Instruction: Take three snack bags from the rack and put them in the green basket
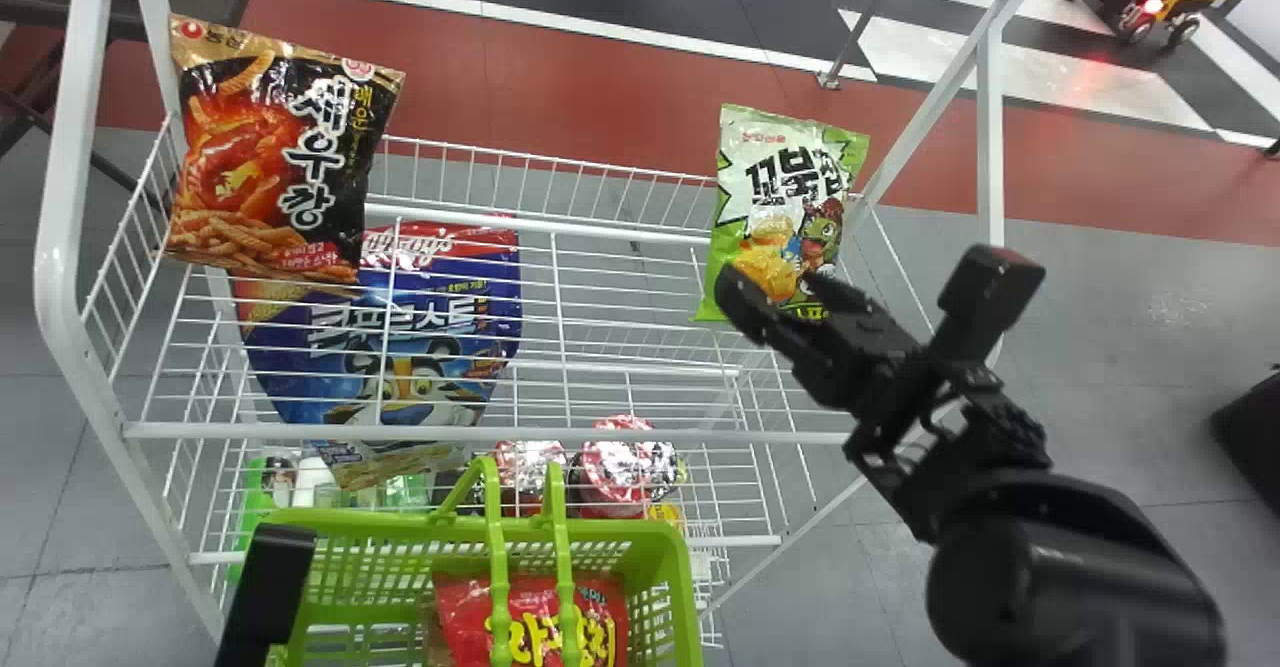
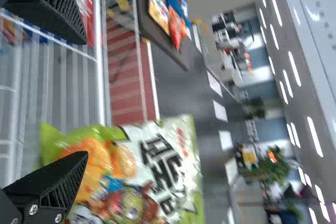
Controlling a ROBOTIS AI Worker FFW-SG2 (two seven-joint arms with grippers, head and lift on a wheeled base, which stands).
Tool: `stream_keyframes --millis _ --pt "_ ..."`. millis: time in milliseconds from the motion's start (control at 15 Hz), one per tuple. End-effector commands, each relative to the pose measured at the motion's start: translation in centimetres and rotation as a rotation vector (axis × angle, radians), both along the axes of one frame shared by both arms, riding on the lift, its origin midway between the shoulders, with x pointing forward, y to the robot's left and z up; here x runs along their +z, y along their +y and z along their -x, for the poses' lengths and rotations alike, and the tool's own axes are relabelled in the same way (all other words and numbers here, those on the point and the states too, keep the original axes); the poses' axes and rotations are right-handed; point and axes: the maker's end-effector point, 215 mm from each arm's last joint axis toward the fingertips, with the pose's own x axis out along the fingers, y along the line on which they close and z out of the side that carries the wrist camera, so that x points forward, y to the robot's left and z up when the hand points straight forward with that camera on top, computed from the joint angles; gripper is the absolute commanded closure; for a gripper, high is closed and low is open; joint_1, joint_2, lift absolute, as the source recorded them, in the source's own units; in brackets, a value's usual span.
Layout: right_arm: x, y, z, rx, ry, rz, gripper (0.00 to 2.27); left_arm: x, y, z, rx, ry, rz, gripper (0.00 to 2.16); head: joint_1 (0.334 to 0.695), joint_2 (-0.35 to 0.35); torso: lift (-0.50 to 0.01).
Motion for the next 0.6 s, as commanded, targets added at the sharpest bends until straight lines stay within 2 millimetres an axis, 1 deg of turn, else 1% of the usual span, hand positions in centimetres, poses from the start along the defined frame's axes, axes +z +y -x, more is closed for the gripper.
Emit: stream_keyframes --millis 0,67,133,200,533 --pt "0.6 -1.4 -3.3 -0.056 -0.046 0.058 0.06 -0.2 0.3 0.1 0.003 0.006 -0.002 1.64 0.695 -0.350 -0.011" --pt "0.2 -2.3 -3.9 -0.089 -0.042 0.072 0.07 -0.3 0.5 0.2 0.003 0.009 -0.003 1.64 0.695 -0.350 -0.011" --pt "0.3 -3.1 -4.8 -0.116 -0.060 0.087 0.08 -0.2 0.6 0.1 0.004 0.009 -0.002 1.64 0.695 -0.350 -0.011" --pt "-0.4 -3.7 -5.4 -0.134 -0.048 0.095 0.09 -0.3 0.6 0.2 0.004 0.011 -0.002 1.64 0.695 -0.350 -0.011" --pt "-4.1 -6.4 -6.6 -0.186 0.030 0.125 0.10 -0.3 0.5 0.0 0.001 0.007 -0.007 1.64 0.695 -0.350 -0.011"
